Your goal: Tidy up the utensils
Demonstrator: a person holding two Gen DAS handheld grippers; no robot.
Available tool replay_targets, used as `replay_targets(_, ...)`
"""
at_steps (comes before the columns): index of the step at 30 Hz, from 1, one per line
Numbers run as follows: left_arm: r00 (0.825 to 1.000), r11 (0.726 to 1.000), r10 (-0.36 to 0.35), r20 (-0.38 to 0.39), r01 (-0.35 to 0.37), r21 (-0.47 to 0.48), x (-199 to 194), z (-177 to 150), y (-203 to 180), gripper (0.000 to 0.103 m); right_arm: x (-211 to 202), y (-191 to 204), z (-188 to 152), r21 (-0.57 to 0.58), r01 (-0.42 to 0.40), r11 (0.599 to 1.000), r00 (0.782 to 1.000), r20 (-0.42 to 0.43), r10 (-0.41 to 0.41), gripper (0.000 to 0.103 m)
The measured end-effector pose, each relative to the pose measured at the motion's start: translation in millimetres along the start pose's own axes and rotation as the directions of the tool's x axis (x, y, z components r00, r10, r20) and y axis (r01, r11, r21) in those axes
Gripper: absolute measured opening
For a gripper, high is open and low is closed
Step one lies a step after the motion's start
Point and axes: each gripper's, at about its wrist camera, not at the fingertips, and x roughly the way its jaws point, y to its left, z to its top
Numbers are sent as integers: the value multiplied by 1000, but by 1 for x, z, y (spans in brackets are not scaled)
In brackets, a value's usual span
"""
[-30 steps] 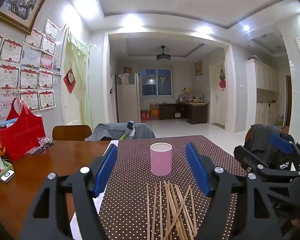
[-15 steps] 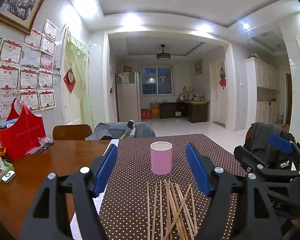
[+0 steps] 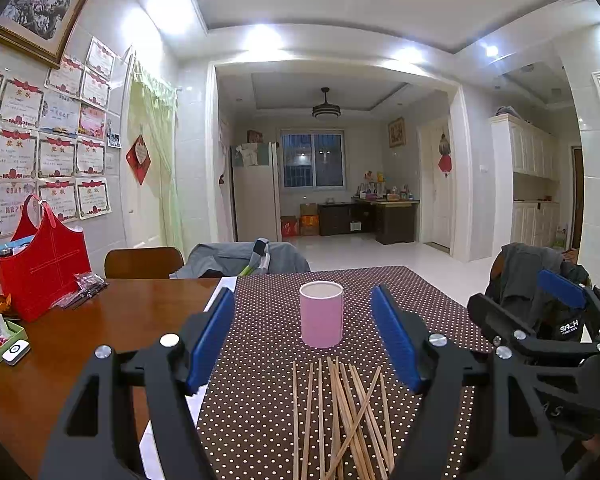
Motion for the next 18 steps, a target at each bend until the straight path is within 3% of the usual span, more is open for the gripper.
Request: replay_targets(18, 1000, 1000, 2, -9, -2, 4, 4, -6, -3, 70, 0, -2, 1, 13, 1, 1000, 1000, -26, 0, 97)
